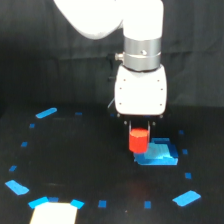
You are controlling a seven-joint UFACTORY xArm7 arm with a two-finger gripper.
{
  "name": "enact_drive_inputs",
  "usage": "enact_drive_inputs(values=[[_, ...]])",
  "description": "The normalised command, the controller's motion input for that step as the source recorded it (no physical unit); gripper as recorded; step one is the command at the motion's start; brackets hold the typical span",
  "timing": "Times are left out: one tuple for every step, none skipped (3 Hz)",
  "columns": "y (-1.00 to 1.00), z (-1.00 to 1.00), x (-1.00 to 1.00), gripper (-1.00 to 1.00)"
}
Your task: Pick up the red object from the table
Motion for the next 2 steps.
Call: enact_drive_inputs(values=[[0.55, 1.00, -0.18, -0.80], [0.98, 1.00, -0.26, -1.00]])
